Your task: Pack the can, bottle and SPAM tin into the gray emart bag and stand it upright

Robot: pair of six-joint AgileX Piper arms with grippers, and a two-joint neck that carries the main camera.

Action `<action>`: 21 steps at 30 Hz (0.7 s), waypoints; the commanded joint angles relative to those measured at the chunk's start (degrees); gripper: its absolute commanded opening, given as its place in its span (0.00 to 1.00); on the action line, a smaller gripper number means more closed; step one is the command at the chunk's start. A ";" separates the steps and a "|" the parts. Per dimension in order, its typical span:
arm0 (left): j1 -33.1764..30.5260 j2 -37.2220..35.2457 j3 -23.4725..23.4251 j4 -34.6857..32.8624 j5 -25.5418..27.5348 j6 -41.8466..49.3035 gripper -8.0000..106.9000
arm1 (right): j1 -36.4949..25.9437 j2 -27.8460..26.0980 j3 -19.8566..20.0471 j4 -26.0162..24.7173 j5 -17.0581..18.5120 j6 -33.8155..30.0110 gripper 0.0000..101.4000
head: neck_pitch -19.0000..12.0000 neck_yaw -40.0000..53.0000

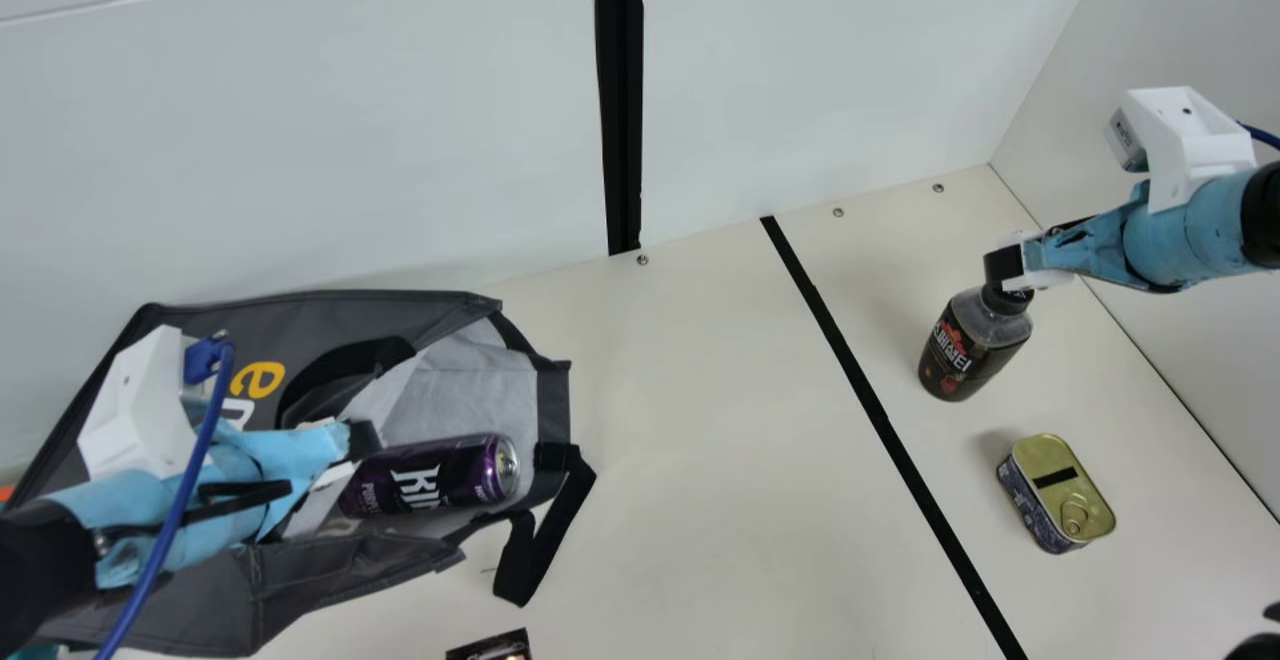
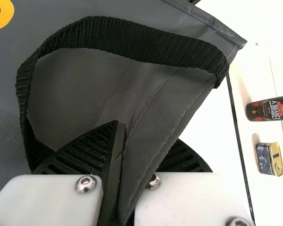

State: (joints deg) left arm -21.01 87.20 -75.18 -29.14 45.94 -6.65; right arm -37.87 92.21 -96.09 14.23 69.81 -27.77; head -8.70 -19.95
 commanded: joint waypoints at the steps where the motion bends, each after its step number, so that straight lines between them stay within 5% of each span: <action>1: 0.00 0.00 0.00 0.00 0.00 0.00 0.00 | 0.10 0.95 -0.35 -0.09 0.10 -0.36 0.94 | -1.30 -0.05; 21: 0.00 0.00 0.00 0.00 0.00 0.00 0.00 | 1.96 9.97 -4.00 -1.78 0.10 -2.84 0.94 | -1.30 -0.05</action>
State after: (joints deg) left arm -21.01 87.20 -75.18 -29.14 45.94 -6.65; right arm -36.01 101.99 -100.00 12.63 69.83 -30.53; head -8.70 -19.95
